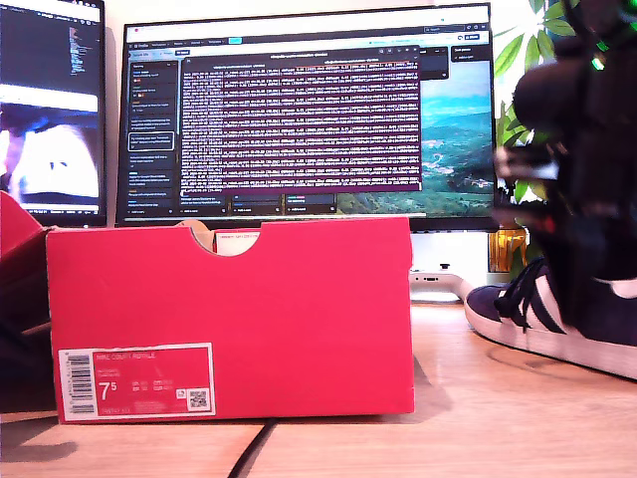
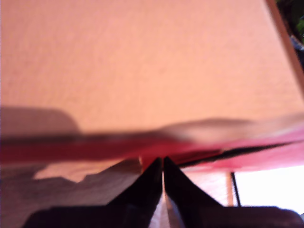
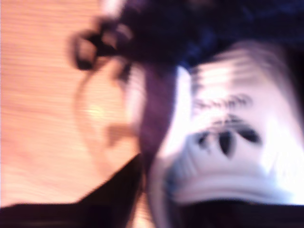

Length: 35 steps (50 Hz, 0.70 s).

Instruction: Pack the blue shoes by picking the first shoe and placing it inside the red shoebox, left side, then picking and rotating the second shoe and placing it in the shoebox

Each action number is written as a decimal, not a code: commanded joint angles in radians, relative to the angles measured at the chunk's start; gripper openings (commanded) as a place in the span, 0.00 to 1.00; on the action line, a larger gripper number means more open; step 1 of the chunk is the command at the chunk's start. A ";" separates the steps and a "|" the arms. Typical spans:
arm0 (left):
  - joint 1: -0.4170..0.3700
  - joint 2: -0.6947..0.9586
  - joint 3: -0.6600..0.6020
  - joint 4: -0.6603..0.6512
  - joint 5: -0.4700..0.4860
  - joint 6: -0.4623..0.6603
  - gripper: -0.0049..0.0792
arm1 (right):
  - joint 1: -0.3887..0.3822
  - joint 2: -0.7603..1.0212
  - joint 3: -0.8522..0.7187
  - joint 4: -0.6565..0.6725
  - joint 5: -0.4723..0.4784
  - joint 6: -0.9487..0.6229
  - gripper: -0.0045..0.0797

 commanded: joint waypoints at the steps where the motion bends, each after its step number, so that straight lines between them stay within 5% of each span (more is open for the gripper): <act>1: -0.004 0.004 -0.019 0.000 0.000 -0.002 0.04 | 0.013 -0.012 0.059 -0.003 -0.023 0.034 0.04; 21: -0.004 0.004 -0.019 -0.010 0.000 -0.002 0.04 | 0.075 -0.072 0.314 -0.125 -0.109 0.176 0.04; 35: -0.004 0.004 -0.019 -0.010 0.000 -0.002 0.04 | 0.147 -0.077 0.449 -0.090 -0.220 0.304 0.04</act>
